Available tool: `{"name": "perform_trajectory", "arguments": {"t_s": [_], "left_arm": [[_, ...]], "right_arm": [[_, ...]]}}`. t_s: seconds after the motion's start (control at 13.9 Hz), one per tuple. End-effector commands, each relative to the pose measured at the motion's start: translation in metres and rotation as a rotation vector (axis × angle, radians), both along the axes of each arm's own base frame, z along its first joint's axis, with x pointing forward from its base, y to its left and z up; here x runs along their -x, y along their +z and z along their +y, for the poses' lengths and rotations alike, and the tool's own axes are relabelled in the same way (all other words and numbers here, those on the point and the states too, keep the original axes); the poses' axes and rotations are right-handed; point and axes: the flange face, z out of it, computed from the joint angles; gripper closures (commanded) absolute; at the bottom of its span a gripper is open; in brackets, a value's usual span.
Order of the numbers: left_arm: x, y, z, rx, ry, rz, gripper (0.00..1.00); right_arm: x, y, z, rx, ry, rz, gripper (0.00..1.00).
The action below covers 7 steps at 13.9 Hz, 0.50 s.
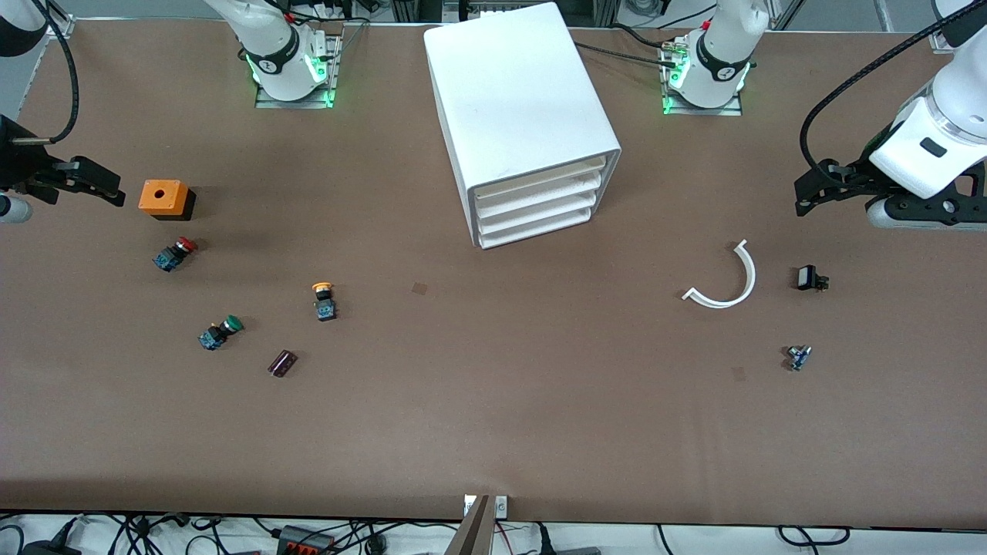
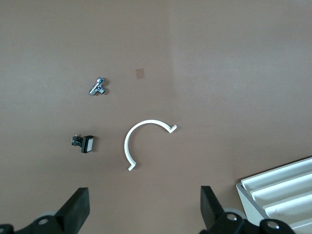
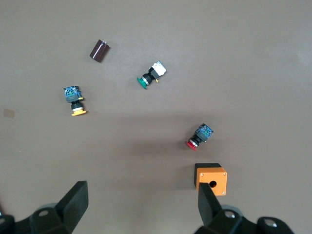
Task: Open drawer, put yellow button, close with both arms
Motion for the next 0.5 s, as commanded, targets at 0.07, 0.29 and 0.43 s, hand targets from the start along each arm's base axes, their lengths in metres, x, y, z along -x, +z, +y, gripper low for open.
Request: {"name": "perform_trajectory", "arguments": {"t_s": [0.07,0.29,0.43], "left_arm": [[-0.0024,0.0071,-0.0016,-0.016,-0.021,0.000,0.00],[-0.0025,0.0073,-0.0017,-0.016,-0.021,-0.001,0.00],[-0.0027,0.0074,-0.0020,-0.005,-0.019,-0.002,0.00]], "right_arm": [[0.0028,-0.0005,-0.0003,0.001,-0.006,-0.006,0.00],[0.0009,-0.0034,0.0002,0.002,-0.005,0.000,0.00],[0.0003,-0.0053,0.0005,-0.001,-0.007,0.004,0.00]]}}
